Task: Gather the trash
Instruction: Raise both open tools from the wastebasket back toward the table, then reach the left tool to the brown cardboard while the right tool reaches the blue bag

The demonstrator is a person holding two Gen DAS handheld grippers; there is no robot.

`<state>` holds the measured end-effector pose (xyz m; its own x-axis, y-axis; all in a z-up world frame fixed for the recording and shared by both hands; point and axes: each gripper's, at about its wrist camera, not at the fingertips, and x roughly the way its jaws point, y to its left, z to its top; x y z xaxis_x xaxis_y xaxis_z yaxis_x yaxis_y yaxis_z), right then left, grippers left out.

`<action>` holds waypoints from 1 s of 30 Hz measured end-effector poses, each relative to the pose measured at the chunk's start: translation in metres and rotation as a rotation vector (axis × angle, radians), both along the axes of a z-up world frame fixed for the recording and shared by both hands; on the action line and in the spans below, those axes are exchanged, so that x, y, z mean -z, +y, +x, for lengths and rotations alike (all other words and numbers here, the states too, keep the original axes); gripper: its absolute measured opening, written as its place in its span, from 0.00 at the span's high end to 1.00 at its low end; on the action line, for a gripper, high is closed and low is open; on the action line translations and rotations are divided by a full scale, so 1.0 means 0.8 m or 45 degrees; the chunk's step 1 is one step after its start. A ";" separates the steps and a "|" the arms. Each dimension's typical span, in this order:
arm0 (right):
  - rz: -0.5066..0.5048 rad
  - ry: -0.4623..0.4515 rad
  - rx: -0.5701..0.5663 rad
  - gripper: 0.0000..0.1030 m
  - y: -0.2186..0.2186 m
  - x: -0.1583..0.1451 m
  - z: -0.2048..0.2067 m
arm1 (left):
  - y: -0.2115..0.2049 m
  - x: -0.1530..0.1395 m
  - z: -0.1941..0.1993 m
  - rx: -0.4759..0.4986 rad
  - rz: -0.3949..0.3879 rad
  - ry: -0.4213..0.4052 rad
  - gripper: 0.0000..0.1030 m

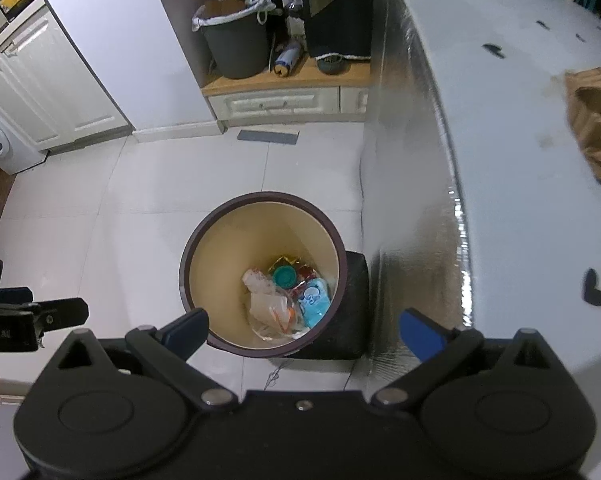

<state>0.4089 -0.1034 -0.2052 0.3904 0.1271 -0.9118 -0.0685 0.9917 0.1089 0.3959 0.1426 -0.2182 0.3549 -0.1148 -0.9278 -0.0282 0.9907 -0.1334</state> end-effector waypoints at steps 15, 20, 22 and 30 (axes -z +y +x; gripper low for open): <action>-0.011 -0.125 -0.005 0.00 -0.018 -0.057 -0.070 | -0.009 -0.057 -0.065 -0.010 -0.004 -0.121 0.00; 0.006 -0.179 -0.001 0.00 -0.029 -0.078 -0.092 | -0.022 -0.079 -0.085 0.003 0.004 -0.171 0.00; 0.018 -0.206 -0.004 0.00 -0.036 -0.088 -0.100 | -0.028 -0.089 -0.093 0.003 0.006 -0.193 0.00; 0.038 -0.288 -0.019 0.00 -0.068 -0.121 -0.134 | -0.060 -0.123 -0.127 -0.003 0.024 -0.269 0.00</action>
<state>0.3013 -0.1578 -0.1085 0.5821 0.1599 -0.7972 -0.1088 0.9870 0.1185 0.2941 0.0948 -0.1194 0.5420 -0.0970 -0.8348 -0.0040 0.9930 -0.1180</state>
